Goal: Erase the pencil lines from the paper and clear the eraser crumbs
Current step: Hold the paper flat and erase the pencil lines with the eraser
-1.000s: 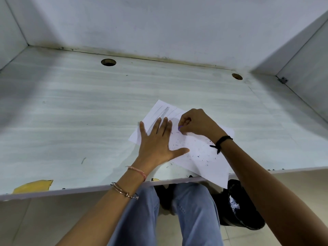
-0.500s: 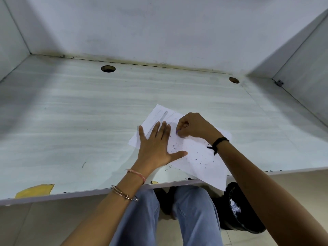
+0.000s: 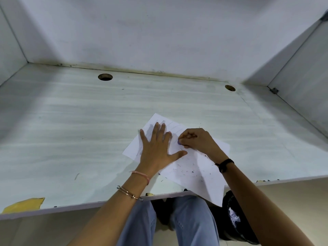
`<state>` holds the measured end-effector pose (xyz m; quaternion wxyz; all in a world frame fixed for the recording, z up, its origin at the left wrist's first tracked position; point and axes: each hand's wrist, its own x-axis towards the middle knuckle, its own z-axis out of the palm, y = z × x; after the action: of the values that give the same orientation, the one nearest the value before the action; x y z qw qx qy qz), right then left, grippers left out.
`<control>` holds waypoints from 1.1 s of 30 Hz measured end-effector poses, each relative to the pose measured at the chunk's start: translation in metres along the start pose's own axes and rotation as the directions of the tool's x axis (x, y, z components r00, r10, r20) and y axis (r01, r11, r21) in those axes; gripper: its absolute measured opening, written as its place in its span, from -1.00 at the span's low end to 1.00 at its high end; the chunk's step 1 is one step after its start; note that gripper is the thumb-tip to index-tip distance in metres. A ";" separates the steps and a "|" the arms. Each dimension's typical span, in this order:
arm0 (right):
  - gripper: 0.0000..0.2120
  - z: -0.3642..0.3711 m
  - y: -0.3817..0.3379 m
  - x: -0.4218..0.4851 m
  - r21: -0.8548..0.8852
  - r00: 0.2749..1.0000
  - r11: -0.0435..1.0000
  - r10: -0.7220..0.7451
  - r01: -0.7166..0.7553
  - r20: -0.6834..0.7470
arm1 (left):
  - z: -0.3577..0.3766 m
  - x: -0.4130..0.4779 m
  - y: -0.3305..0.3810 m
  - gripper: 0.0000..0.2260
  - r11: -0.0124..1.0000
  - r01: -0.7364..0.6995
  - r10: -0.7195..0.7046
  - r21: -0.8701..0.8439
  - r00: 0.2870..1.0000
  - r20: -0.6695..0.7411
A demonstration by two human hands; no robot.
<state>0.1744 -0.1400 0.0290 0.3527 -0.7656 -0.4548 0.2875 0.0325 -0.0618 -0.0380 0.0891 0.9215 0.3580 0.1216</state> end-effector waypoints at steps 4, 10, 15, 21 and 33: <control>-0.94 0.013 -0.010 0.006 -0.231 0.989 0.965 -0.104 0.125 0.102 | 0.005 0.001 -0.002 0.01 0.999 0.001 -0.001 0.042 1.000 0.011; -0.94 0.009 -0.021 0.022 -0.350 0.992 0.928 -0.101 0.123 0.081 | 0.004 -0.001 0.000 -0.10 1.000 0.014 -0.015 0.011 0.999 0.050; -0.95 0.003 -0.020 0.030 -0.357 0.997 0.931 -0.069 0.073 0.024 | 0.006 0.001 -0.002 -0.06 0.999 0.008 -0.010 0.039 0.999 0.036; -0.92 0.002 -0.025 0.031 -0.398 0.987 0.914 -0.012 0.076 0.162 | 0.007 0.001 -0.002 -0.06 1.000 0.006 -0.008 0.030 0.999 0.040; -0.95 -0.001 -0.025 0.037 -0.419 0.992 0.904 -0.041 0.087 0.117 | 0.006 0.001 -0.002 -0.04 0.999 0.004 -0.006 0.036 0.998 0.056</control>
<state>0.1781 -0.0984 0.0455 0.1631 -0.7924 -0.5490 0.2102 0.0343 -0.0601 -0.0440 0.0829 0.9252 0.3596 0.0888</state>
